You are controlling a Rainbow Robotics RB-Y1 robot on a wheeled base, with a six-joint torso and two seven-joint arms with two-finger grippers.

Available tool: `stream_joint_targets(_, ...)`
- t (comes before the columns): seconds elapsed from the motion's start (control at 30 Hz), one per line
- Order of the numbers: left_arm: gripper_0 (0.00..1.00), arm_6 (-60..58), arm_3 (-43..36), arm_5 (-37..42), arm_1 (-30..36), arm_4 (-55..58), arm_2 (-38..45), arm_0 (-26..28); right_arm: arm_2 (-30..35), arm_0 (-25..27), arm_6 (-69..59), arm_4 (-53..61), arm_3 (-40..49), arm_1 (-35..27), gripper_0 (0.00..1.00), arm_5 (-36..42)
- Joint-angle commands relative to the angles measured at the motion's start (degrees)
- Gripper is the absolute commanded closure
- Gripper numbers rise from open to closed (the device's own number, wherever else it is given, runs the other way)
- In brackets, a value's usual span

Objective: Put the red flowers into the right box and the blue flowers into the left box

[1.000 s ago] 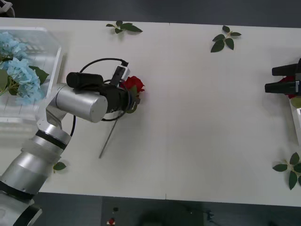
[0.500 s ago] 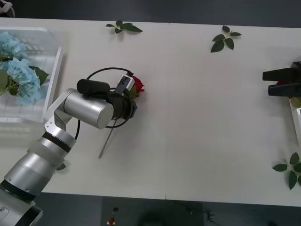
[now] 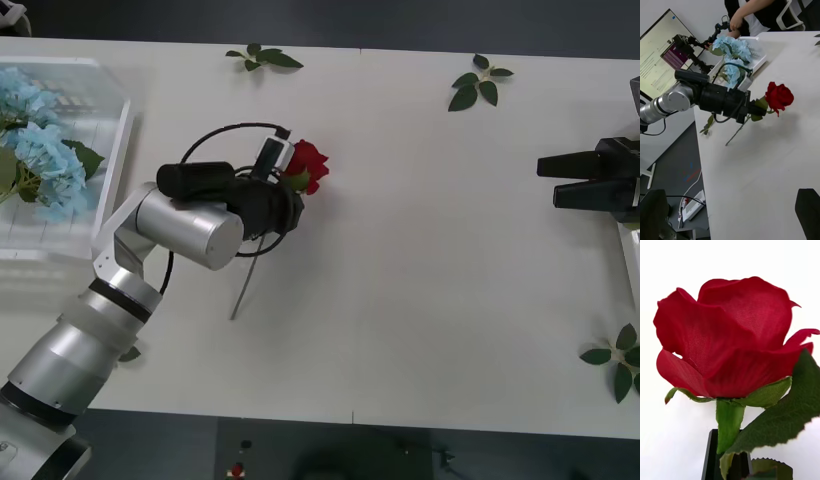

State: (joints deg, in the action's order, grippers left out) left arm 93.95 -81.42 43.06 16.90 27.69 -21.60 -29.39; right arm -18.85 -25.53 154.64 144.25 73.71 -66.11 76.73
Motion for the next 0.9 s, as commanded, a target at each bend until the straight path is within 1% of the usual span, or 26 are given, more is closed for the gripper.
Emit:
stream_joint_targets(0.03, 1.0, -3.42, -8.23, -2.81, -0.46, 5.45, 2.27, -0.23, 0.66, -0.31, 0.36, 0.95, 0.2, -0.16, 0.0, 1.05)
stream_joint_targets(0.1, 1.0, -3.42, -10.34, -2.81, -0.46, 7.29, 3.32, -0.23, 0.66, -0.31, 0.36, 0.95, 0.2, -0.16, 0.0, 1.14)
stream_joint_targets(0.2, 1.0, -3.51, -14.38, -2.1, -0.46, 14.94, 6.49, -0.31, 0.66, -0.31, 0.36, 1.21, 0.11, -0.08, 0.0, 1.14)
stream_joint_targets(0.33, 1.0, -2.8, -19.22, 6.6, -0.55, 24.96, 13.96, -0.31, 0.66, -0.31, 0.36, 1.56, 0.2, 0.01, 0.0, 1.23)
stream_joint_targets(0.43, 1.0, -0.96, -22.2, 16.79, -1.43, 34.8, 22.57, -0.4, 0.66, -0.31, 0.36, 2.18, 0.29, 0.63, 0.0, 1.31)
stream_joint_targets(0.47, 1.0, 0.45, -22.29, 18.99, -1.78, 37.61, 24.86, -0.31, 0.66, -0.31, 0.36, 2.27, 0.29, 0.98, 0.0, 1.31)
stream_joint_targets(0.5, 1.0, 2.64, -22.2, 21.28, -2.31, 41.48, 27.58, -0.31, 0.66, -0.22, 0.36, 2.53, 0.29, 1.15, 0.0, 1.4)
stream_joint_targets(0.53, 1.0, 3.7, -22.03, 22.33, -2.49, 43.5, 28.63, -0.31, 0.66, -0.31, 0.36, 2.62, 0.29, 1.33, 0.0, 1.49)
stream_joint_targets(0.57, 1.0, 6.78, -20.97, 24.35, -2.84, 48.6, 30.74, -0.14, 0.66, -0.31, 0.36, 2.79, 0.38, 1.68, 0.0, 1.58)
stream_joint_targets(0.63, 1.0, 10.82, -19.3, 25.41, -3.28, 53.96, 32.24, -0.05, 0.66, -0.31, 0.36, 2.97, 0.55, 1.95, 0.0, 1.75)
stream_joint_targets(0.77, 1.0, 26.38, -13.06, 24.0, -5.83, 65.92, 32.5, -0.05, 0.66, -0.22, 0.36, 4.38, 1.26, 2.74, 0.0, 2.02)
stream_joint_targets(0.9, 1.0, 39.91, -8.49, 21.19, -10.31, 71.28, 30.66, -0.05, 0.66, -0.22, 0.36, 5.08, 1.78, 4.14, 0.0, 2.19)
